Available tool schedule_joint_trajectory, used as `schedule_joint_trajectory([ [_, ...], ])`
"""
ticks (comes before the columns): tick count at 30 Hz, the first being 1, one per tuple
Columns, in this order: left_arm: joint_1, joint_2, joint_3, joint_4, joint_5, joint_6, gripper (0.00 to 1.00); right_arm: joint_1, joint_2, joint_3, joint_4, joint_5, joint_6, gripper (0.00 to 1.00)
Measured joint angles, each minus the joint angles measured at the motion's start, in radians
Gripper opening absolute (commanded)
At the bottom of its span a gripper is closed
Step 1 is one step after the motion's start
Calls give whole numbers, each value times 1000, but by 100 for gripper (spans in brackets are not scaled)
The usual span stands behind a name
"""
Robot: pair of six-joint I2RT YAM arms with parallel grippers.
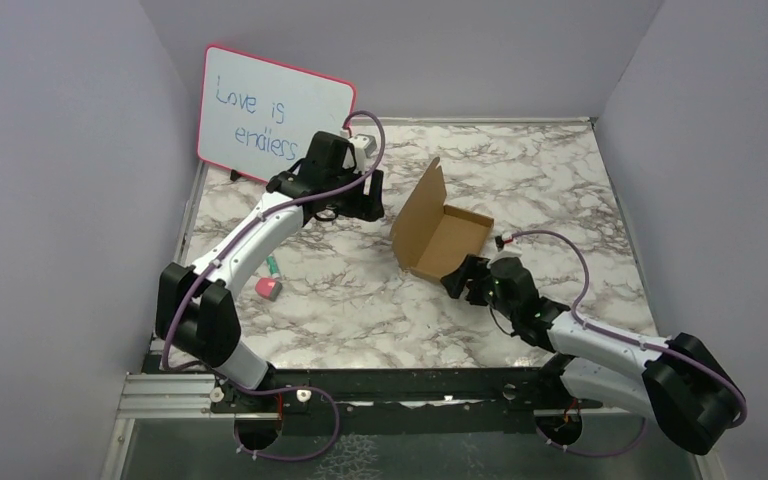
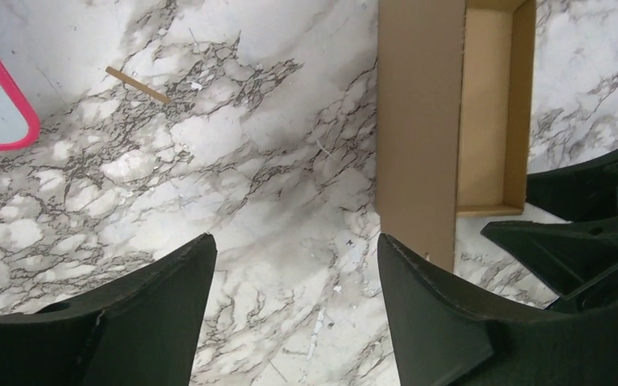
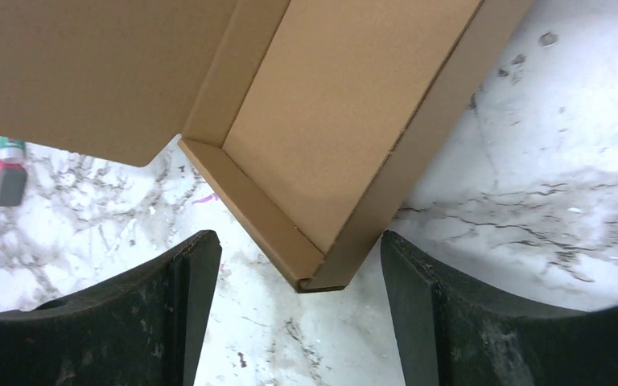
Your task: Fold the paper box
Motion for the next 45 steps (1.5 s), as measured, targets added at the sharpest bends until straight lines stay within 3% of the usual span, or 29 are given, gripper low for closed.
schedule_joint_trajectory([
  [11,0,-64,-33,101,3,-86,89,0,212,12,189,-180,82,74],
  [19,0,-185,-111,134,-141,-100,97,2,397,122,295,-379,92,79],
  [25,0,-271,-240,168,-261,-147,99,2,386,228,182,-432,-2,82],
  [31,0,-380,-383,195,-325,-206,99,-9,204,267,-60,-331,-164,83],
  [38,1,-516,-552,276,-351,-288,99,-269,150,310,-125,-301,-252,76],
  [45,1,-584,-750,396,-323,-403,99,-446,304,340,-41,-336,-231,67],
])
